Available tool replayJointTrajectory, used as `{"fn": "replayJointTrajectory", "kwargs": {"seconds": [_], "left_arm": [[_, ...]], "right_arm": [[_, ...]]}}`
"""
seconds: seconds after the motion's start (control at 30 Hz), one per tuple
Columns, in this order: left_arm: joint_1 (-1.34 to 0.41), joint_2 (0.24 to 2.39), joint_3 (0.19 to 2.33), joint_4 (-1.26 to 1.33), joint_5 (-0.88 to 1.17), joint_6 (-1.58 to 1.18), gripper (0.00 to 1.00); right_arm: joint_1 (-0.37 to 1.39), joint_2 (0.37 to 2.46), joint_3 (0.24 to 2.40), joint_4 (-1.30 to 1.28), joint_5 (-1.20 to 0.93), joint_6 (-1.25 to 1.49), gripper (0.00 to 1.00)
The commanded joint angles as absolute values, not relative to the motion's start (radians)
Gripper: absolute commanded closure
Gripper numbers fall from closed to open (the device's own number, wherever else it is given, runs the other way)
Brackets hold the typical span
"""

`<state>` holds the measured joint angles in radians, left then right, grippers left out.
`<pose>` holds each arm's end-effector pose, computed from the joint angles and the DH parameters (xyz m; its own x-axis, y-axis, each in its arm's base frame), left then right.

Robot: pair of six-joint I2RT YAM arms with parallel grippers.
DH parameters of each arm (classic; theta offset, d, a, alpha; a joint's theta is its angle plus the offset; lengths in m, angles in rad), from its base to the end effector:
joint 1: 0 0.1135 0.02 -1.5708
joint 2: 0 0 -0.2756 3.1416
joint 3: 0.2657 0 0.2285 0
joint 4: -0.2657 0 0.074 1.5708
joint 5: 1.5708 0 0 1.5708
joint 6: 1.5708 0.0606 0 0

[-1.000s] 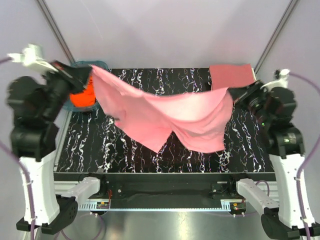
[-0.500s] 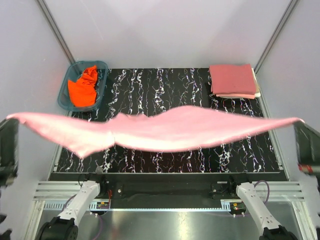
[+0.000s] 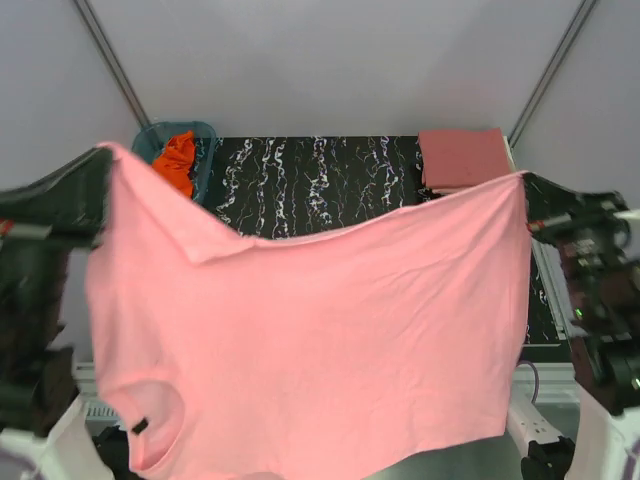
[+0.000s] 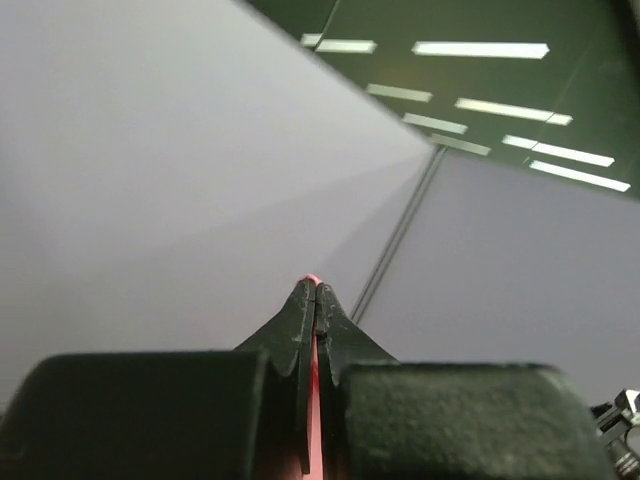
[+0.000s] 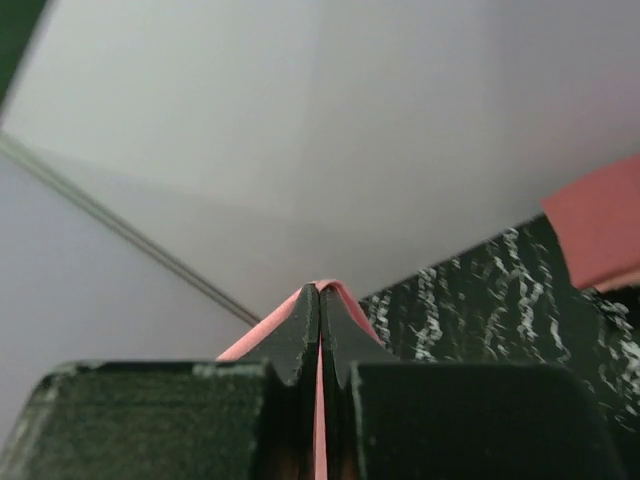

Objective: Fold and stack the t-shirts
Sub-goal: Flatten the tshirt out

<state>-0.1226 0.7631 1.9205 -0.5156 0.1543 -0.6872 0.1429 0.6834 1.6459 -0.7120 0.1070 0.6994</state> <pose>-0.0392 -0.0046 0.6101 0.3051 -0.6692 -0.6776 0.5648 0.7000 -0.4370 0.0139 -0.0045 0.5360 0.1625 0.6701 -0.7243 -0.1879 0.7416 0.6439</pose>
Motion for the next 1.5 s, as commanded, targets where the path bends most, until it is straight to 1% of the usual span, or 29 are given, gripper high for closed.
{"fn": "replayJointTrajectory", "kwargs": {"seconds": [0.0, 0.03, 0.07, 0.13, 0.23, 0.33, 0.37, 0.4, 0.43, 0.47, 0.5, 0.53, 0.57, 0.6, 0.7, 0.77, 0.83, 0.9, 0.93, 1.0, 1.03, 1.1, 1.13, 1.17, 1.3, 1.47], "left_arm": [[-0.126, 0.897, 1.670, -0.346, 0.210, -0.583, 1.00], [-0.124, 0.913, 1.623, -0.321, 0.213, -0.572, 1.00], [-0.126, 0.928, 1.553, -0.292, 0.219, -0.554, 1.00], [-0.124, 0.988, 1.491, -0.270, 0.218, -0.503, 1.00], [-0.121, 1.086, 1.311, -0.143, 0.218, -0.436, 1.00], [-0.101, 1.228, 1.200, -0.017, 0.247, -0.402, 1.00], [-0.094, 1.273, 1.187, -0.003, 0.262, -0.399, 1.00], [-0.086, 1.370, 1.181, 0.041, 0.296, -0.399, 1.00], [-0.074, 1.425, 1.193, 0.072, 0.311, -0.402, 1.00], [-0.068, 1.480, 1.219, 0.074, 0.327, -0.406, 1.00], [-0.063, 1.593, 1.248, 0.071, 0.374, -0.410, 1.00], [-0.052, 1.650, 1.312, 0.068, 0.397, -0.416, 1.00], [-0.049, 1.746, 1.343, 0.071, 0.420, -0.423, 1.00], [-0.046, 1.788, 1.374, 0.078, 0.475, -0.448, 1.00], [-0.034, 1.905, 1.440, 0.173, 0.554, -0.514, 1.00], [-0.034, 1.968, 1.505, 0.161, 0.552, -0.506, 1.00], [-0.034, 1.997, 1.563, 0.118, 0.548, -0.492, 1.00], [-0.031, 1.999, 1.595, 0.065, 0.529, -0.469, 1.00], [-0.026, 1.987, 1.612, 0.020, 0.522, -0.462, 1.00], [-0.022, 1.909, 1.617, 0.003, 0.497, -0.440, 1.00], [-0.015, 1.875, 1.626, -0.039, 0.489, -0.433, 1.00], [-0.009, 1.775, 1.658, -0.090, 0.454, -0.410, 1.00], [-0.003, 1.741, 1.696, -0.133, 0.450, -0.403, 1.00], [-0.002, 1.680, 1.715, -0.153, 0.446, -0.394, 1.00], [-0.002, 1.548, 1.799, -0.224, 0.439, -0.390, 1.00], [-0.002, 1.357, 1.781, -0.253, 0.460, -0.429, 1.00]], "right_arm": [[0.140, 0.756, 1.452, -0.582, 0.207, 0.650, 1.00], [0.140, 0.764, 1.398, -0.549, 0.210, 0.644, 1.00], [0.140, 0.768, 1.291, -0.484, 0.216, 0.641, 1.00], [0.140, 0.790, 1.183, -0.411, 0.219, 0.653, 1.00], [0.141, 0.844, 0.924, -0.167, 0.201, 0.682, 1.00], [0.140, 0.955, 0.812, -0.010, 0.207, 0.704, 1.00], [0.140, 1.033, 0.758, 0.118, 0.221, 0.704, 1.00], [0.140, 1.081, 0.741, 0.171, 0.228, 0.701, 1.00], [0.138, 1.130, 0.733, 0.214, 0.238, 0.700, 1.00], [0.140, 1.235, 0.741, 0.280, 0.251, 0.693, 1.00], [0.135, 1.291, 0.753, 0.305, 0.253, 0.680, 1.00], [0.132, 1.345, 0.771, 0.320, 0.255, 0.675, 1.00], [0.126, 1.446, 0.814, 0.339, 0.247, 0.672, 1.00], [0.114, 1.495, 0.837, 0.348, 0.235, 0.663, 1.00], [0.074, 1.638, 0.922, 0.370, 0.174, 0.650, 1.00], [0.057, 1.708, 0.978, 0.371, 0.109, 0.646, 1.00], [0.038, 1.735, 1.020, 0.370, 0.037, 0.629, 1.00], [0.034, 1.740, 1.045, 0.354, 0.003, 0.611, 1.00], [0.032, 1.732, 1.081, 0.301, -0.042, 0.603, 1.00], [0.034, 1.686, 1.132, 0.211, -0.052, 0.594, 1.00], [0.032, 1.663, 1.181, 0.127, -0.055, 0.586, 1.00], [0.034, 1.577, 1.222, 0.054, -0.058, 0.583, 1.00], [0.034, 1.521, 1.268, -0.030, -0.064, 0.581, 1.00], [0.034, 1.496, 1.294, -0.067, -0.067, 0.581, 1.00], [0.032, 1.372, 1.383, -0.184, -0.100, 0.566, 1.00], [0.032, 1.209, 1.469, -0.308, -0.121, 0.551, 1.00]]}}
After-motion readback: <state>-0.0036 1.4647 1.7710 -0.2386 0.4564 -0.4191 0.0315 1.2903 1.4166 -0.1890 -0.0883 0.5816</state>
